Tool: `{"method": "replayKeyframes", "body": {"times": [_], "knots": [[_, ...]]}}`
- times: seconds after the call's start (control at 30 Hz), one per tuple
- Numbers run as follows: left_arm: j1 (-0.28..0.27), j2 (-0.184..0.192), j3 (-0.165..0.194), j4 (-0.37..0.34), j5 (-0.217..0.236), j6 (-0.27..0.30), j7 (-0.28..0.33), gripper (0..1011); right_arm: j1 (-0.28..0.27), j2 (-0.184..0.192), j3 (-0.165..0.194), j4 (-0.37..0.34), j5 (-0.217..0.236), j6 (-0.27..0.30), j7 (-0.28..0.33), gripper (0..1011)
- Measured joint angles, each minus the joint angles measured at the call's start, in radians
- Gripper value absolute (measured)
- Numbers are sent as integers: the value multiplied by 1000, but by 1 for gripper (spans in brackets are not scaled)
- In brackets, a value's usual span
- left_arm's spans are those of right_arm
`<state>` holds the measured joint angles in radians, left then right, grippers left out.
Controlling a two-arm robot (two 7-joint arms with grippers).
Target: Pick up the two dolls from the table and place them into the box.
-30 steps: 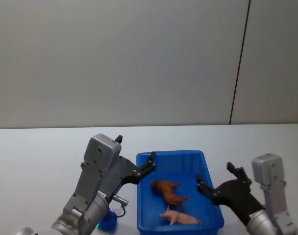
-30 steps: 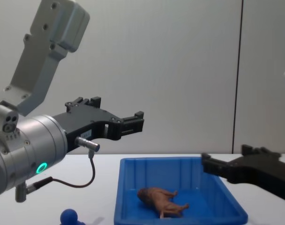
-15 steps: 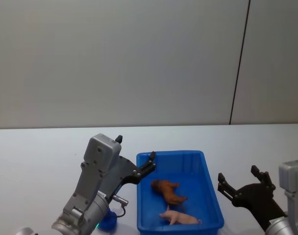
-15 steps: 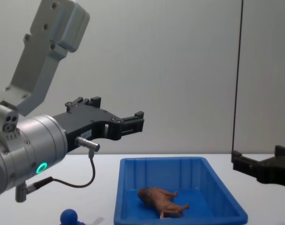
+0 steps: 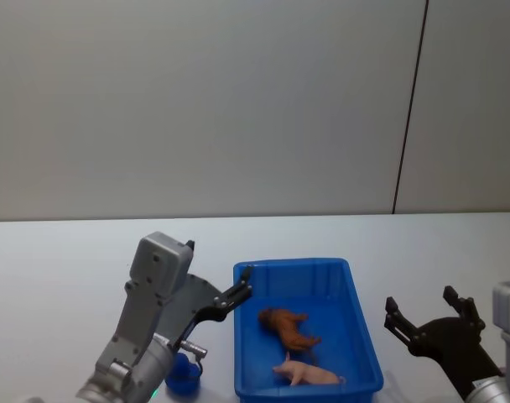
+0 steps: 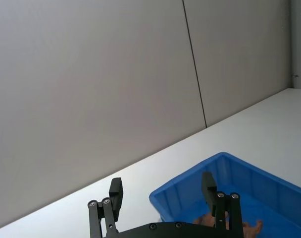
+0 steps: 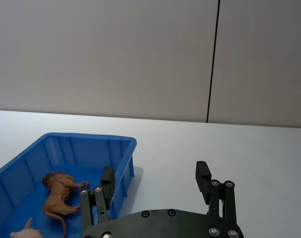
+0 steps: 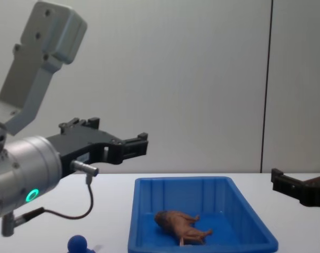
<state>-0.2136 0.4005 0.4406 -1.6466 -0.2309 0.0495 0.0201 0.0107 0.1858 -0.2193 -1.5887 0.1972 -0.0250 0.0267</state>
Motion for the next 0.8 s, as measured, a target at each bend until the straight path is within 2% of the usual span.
{"method": "replayKeyframes", "body": {"times": [0.33, 0.8], "knots": [[39, 36, -23, -29, -60, 61, 33, 1001, -7, 3, 2, -6, 4, -2, -8, 1001], [76, 71, -49, -36, -148, 149, 33, 1001, -10, 4, 4, -9, 6, -3, -12, 1001]]}}
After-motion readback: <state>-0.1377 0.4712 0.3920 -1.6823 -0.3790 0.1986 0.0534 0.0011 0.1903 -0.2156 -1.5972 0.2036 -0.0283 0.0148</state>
